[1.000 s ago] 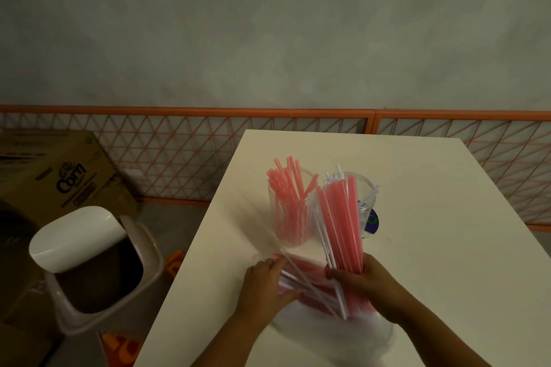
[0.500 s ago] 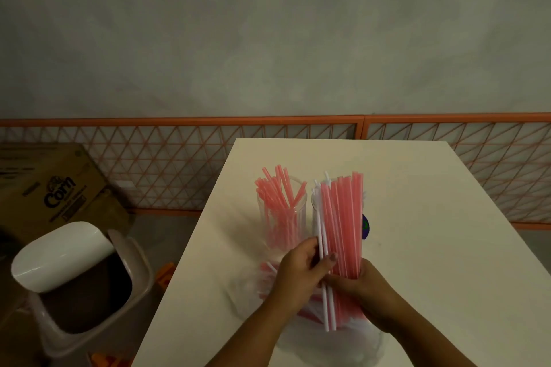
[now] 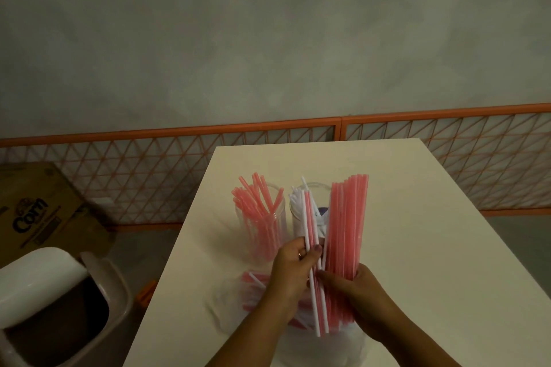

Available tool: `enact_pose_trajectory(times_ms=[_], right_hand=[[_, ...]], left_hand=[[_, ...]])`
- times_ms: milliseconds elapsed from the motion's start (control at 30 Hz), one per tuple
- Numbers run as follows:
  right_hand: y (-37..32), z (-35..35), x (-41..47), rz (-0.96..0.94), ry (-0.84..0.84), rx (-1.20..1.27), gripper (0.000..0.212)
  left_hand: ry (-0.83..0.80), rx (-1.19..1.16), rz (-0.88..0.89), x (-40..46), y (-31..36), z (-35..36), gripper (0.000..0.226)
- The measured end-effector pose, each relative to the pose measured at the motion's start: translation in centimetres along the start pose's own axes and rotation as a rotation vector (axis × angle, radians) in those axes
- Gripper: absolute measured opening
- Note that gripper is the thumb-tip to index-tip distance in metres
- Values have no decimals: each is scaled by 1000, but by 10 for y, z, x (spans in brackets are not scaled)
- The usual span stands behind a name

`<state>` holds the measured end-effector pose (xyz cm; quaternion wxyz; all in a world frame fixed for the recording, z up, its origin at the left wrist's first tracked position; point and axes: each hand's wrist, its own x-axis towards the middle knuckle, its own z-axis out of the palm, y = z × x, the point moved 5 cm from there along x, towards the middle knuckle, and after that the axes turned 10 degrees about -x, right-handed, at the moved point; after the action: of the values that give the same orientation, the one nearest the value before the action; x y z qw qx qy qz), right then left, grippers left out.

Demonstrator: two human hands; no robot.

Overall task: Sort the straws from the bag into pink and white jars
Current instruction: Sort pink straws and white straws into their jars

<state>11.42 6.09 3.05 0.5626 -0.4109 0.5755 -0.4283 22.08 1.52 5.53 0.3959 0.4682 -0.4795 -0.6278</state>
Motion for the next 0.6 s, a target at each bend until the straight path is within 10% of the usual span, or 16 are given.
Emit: enact_pose_trajectory(times_ms=[600], right_hand=[[-7, -19, -9, -10, 37, 12, 42]], left_hand=[[75, -174, 36, 17, 36, 27, 23]])
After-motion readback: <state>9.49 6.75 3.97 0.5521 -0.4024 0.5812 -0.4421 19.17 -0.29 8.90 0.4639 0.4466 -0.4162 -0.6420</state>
